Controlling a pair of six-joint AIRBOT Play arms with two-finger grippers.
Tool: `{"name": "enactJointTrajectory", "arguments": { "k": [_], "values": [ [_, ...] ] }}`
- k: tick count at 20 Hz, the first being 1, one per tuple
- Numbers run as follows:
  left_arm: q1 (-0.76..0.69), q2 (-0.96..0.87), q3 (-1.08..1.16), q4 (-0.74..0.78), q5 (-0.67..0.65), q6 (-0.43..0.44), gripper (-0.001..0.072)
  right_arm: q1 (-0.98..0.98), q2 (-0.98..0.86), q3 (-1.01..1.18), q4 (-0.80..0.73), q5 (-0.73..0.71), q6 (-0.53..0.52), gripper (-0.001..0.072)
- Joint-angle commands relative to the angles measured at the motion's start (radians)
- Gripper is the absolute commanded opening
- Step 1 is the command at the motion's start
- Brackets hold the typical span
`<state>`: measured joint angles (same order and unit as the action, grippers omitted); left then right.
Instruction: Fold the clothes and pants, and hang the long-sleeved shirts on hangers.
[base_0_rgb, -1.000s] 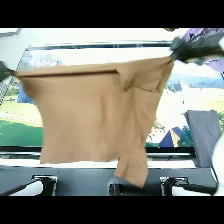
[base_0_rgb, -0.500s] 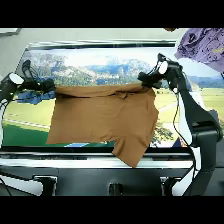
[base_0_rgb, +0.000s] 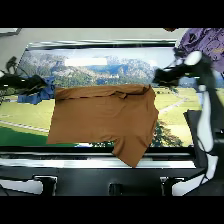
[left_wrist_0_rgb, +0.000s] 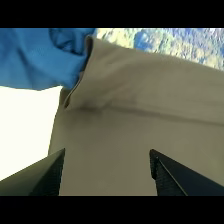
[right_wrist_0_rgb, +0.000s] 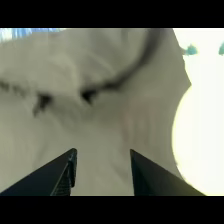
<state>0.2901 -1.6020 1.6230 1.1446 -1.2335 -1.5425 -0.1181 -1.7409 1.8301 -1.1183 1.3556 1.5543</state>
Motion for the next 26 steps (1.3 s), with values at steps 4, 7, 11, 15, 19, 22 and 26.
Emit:
{"name": "enactJointTrajectory", "arguments": {
  "k": [4,7,11,15,19,22,26],
  "values": [
    [0.155,0.195,-0.182,-0.027,-0.102,0.019,0.0602,-0.249,0.304,-0.695,0.167,0.095,-0.240,0.0420],
    [0.161,0.217,-0.249,-0.027,-0.102,0.013,0.0602,-0.250,0.356,-0.975,0.201,0.045,-0.293,0.0421],
    [0.161,0.215,-0.262,-0.027,-0.097,0.012,0.0602,-0.250,0.355,-1.131,0.277,-0.022,-0.348,0.0420],
    [0.161,0.214,-0.262,-0.027,-0.083,-0.007,0.0602,-0.250,0.355,-1.165,0.282,-0.060,-0.367,0.0420],
    [0.161,0.214,-0.262,-0.027,-0.083,-0.010,0.0602,-0.250,0.354,-1.168,0.307,-0.117,-0.369,0.0420],
    [0.161,0.214,-0.262,-0.027,-0.082,-0.014,0.0602,-0.250,0.348,-1.168,0.318,-0.144,-0.369,0.0420],
    [0.161,0.214,-0.262,-0.027,-0.082,-0.014,0.0602,-0.250,0.308,-1.181,0.365,-0.147,-0.391,0.0420]
  ]
}}
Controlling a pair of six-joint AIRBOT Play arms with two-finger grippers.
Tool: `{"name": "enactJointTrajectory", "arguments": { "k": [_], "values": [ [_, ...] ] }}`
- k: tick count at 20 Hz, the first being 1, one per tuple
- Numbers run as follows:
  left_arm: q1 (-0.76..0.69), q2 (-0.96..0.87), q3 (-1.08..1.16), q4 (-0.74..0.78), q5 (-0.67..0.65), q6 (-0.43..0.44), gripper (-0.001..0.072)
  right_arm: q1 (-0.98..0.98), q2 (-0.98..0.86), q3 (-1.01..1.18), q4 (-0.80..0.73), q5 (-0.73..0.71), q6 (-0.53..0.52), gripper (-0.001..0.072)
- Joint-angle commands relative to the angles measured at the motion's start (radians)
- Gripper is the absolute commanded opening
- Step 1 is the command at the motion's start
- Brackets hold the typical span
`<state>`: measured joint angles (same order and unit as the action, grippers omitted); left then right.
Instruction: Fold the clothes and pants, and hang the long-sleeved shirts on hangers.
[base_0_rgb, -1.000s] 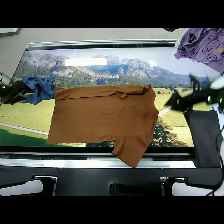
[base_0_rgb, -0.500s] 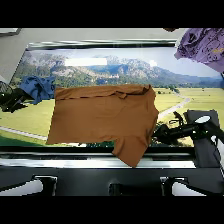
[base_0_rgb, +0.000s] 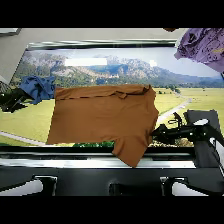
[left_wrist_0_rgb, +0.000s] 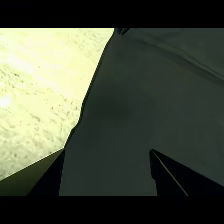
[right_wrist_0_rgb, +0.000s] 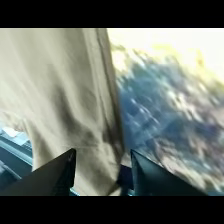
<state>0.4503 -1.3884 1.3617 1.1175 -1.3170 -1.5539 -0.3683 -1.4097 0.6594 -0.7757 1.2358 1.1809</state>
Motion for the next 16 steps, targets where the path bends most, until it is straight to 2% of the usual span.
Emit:
{"name": "enactJointTrajectory", "arguments": {
  "k": [1,4,5,8,11,16],
  "values": [
    [0.001,0.001,0.000,0.000,0.001,-0.003,0.0602,0.006,-0.029,-0.021,0.026,-0.031,-0.018,0.0419],
    [0.003,0.001,0.000,0.001,0.001,-0.026,0.0603,0.072,-0.029,-0.058,0.018,-0.064,-0.035,0.0402],
    [0.003,0.001,0.000,0.001,0.000,-0.029,0.0603,0.095,-0.029,-0.059,0.010,-0.093,-0.036,0.0285],
    [0.018,0.009,-0.009,0.005,-0.023,-0.027,0.0603,0.105,-0.028,-0.059,0.031,-0.147,-0.032,0.0031],
    [0.104,0.073,-0.142,0.003,-0.018,0.005,0.0603,0.105,-0.027,-0.059,0.032,-0.130,-0.032,0.0028],
    [0.304,0.154,-0.479,-0.100,-0.017,0.134,0.0603,0.105,0.047,-0.059,0.031,-0.108,-0.020,0.0029]
  ]
}}
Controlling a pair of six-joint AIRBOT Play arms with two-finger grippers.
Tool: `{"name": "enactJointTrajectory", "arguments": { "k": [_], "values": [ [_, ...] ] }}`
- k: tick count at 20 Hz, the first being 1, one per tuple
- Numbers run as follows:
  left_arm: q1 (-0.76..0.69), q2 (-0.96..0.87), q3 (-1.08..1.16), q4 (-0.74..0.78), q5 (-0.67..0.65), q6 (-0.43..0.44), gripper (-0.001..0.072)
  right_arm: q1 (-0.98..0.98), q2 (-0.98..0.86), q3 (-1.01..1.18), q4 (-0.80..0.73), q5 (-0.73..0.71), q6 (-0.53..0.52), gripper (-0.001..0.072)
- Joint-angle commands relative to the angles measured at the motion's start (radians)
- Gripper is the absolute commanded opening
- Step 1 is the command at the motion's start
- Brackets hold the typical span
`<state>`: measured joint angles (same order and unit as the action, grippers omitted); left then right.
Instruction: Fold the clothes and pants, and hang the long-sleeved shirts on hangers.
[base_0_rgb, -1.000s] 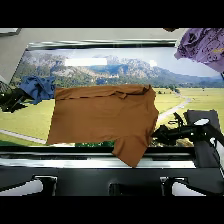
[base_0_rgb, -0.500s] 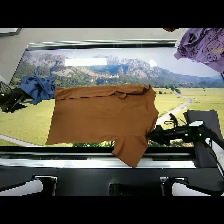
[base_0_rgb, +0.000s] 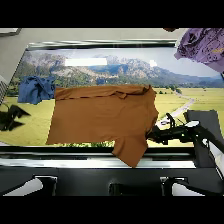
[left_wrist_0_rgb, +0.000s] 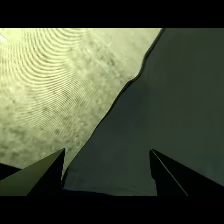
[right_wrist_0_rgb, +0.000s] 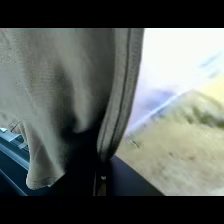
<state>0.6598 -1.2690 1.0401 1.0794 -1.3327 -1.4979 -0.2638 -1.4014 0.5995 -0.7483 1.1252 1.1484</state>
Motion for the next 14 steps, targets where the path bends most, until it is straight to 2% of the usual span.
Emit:
{"name": "enactJointTrajectory", "arguments": {
  "k": [1,4,14],
  "values": [
    [0.117,0.034,-0.206,-0.084,0.002,0.110,0.0603,0.001,0.061,0.001,0.004,0.002,0.020,0.0029],
    [0.131,0.028,-0.301,-0.096,0.009,0.175,0.0602,0.001,0.113,0.001,0.004,0.002,0.040,0.0029],
    [0.130,-0.002,-0.383,-0.097,0.020,0.175,0.0602,0.001,0.128,0.001,0.004,0.018,0.049,0.0029]
  ]
}}
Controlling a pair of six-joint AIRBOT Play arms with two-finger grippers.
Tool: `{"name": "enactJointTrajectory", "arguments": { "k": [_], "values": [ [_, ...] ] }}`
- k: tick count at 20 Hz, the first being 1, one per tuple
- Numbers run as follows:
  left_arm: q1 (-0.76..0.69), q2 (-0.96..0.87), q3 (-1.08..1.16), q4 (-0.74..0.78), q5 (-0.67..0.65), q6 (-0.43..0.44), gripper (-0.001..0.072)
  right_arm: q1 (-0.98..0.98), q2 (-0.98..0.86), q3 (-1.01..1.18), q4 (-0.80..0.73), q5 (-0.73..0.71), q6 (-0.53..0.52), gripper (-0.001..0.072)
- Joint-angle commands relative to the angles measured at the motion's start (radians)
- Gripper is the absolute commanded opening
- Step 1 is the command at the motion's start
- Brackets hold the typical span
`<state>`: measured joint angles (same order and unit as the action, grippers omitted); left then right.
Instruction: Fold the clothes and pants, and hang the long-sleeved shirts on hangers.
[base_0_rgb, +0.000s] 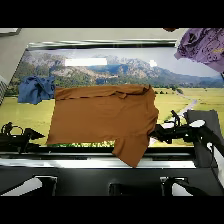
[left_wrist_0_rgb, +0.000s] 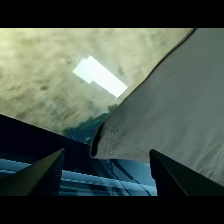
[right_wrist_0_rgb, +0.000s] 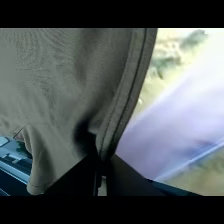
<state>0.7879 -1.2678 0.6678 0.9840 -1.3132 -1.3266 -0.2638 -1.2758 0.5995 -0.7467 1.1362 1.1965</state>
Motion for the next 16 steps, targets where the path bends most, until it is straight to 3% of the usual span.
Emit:
{"name": "enactJointTrajectory", "arguments": {
  "k": [1,16],
  "values": [
    [0.002,-0.003,-0.011,-0.001,0.001,0.005,0.0602,0.001,0.002,0.001,0.003,0.007,0.000,0.0029],
    [-0.127,-0.075,-0.011,-0.016,0.074,0.018,0.0594,0.001,0.002,0.001,0.003,0.017,-0.007,0.0029]
  ]
}}
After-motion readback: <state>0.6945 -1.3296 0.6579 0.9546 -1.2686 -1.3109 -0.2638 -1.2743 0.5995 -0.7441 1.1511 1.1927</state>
